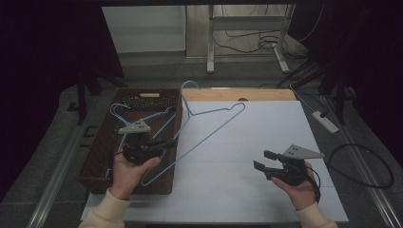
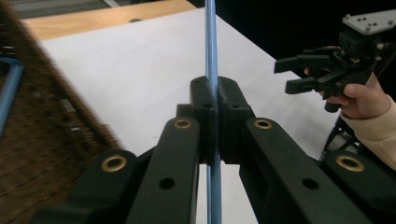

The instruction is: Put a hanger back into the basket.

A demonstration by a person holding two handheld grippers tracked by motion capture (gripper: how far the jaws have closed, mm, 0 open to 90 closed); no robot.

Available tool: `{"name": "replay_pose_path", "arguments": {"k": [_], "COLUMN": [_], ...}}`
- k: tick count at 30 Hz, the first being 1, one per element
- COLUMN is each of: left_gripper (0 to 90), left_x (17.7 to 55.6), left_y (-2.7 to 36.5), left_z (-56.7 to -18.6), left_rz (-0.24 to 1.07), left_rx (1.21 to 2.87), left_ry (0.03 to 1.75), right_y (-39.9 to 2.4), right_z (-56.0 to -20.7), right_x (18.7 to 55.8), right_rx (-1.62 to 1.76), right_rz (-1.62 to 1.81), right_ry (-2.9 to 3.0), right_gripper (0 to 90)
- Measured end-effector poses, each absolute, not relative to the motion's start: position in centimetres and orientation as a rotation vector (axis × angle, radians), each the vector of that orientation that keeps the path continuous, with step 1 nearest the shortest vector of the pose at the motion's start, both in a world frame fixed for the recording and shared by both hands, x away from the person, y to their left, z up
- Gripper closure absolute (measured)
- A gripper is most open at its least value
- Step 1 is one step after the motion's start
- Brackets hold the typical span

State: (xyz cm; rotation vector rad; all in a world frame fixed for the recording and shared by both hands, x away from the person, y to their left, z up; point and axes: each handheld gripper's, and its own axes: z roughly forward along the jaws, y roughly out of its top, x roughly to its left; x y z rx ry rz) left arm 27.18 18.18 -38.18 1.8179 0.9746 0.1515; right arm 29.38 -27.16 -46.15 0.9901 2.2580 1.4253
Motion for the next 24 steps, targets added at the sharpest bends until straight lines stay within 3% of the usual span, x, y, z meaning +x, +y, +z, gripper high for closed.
{"name": "replay_pose_path", "arguments": {"k": [12,24], "left_gripper": [87.2,87.1], "left_x": [27.0,28.4], "left_y": [24.7,29.8], "left_z": [-37.4,-39.6], "left_rz": [0.268,0.326], "left_rx": [1.780,1.758], "left_ry": [1.041,1.149], "right_y": [-27.2,-27.1], "right_z": [-46.6,-46.9], "right_x": [29.6,29.8], "right_rx": [1.007,1.022], "right_rz": [1.396,1.374], "right_ry": [2.266,2.282], "right_gripper": [36.7,36.6]}}
